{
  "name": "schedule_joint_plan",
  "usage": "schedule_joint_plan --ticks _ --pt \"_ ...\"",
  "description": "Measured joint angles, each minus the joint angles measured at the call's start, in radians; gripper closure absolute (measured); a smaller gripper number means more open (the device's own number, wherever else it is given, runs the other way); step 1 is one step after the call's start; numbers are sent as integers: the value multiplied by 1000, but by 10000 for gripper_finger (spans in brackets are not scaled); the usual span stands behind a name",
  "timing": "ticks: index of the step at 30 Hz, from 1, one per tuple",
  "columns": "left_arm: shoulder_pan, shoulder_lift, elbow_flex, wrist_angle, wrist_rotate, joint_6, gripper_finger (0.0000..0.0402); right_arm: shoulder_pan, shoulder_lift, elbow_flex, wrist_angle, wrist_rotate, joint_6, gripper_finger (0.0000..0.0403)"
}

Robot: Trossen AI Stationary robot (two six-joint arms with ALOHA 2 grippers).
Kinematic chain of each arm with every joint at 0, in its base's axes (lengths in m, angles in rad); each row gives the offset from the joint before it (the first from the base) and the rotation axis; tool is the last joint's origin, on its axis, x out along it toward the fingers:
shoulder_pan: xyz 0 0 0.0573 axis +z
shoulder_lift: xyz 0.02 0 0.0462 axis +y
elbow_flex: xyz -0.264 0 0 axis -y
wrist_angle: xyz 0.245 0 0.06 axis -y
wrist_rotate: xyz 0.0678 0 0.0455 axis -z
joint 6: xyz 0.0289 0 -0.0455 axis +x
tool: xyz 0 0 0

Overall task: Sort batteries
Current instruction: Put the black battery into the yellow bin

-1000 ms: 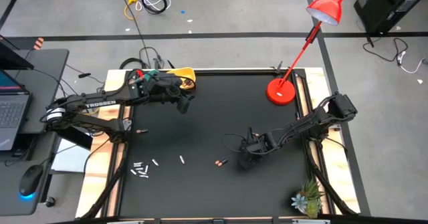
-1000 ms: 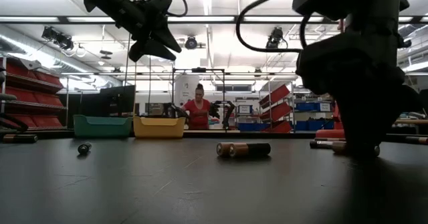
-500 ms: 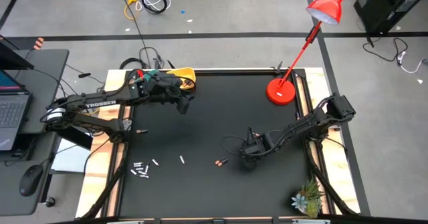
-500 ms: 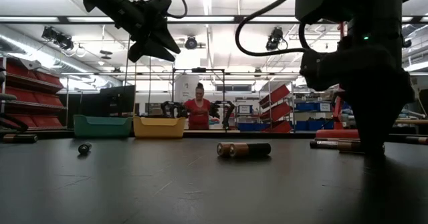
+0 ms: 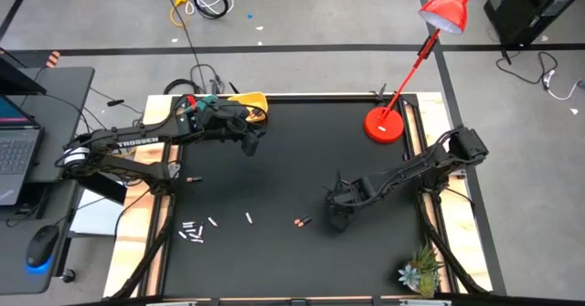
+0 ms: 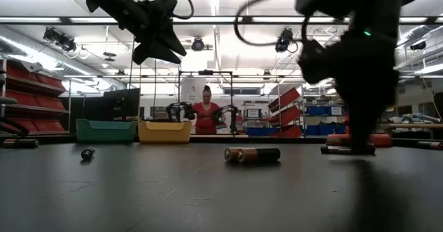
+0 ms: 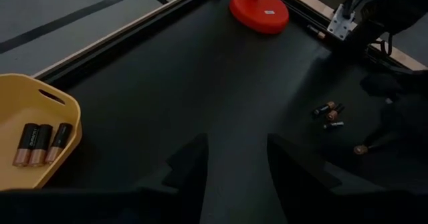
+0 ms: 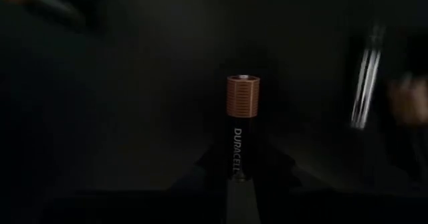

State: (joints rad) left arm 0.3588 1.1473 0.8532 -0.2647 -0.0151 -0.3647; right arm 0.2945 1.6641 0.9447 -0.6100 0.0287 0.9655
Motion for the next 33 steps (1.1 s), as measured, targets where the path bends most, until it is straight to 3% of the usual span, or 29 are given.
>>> schedule_joint_plan --ticks 7,16,24,33 --pt "0 0 0 -4 45 20 239 -25 -60 3 63 -13 -22 357" --pt "0 6 0 5 230 -11 239 -107 -118 62 106 48 -154 357" --pt "0 6 0 251 228 -127 239 -266 -114 216 153 104 -278 357" --pt "1 46 0 500 202 -266 234 -412 -114 333 340 74 -382 357"
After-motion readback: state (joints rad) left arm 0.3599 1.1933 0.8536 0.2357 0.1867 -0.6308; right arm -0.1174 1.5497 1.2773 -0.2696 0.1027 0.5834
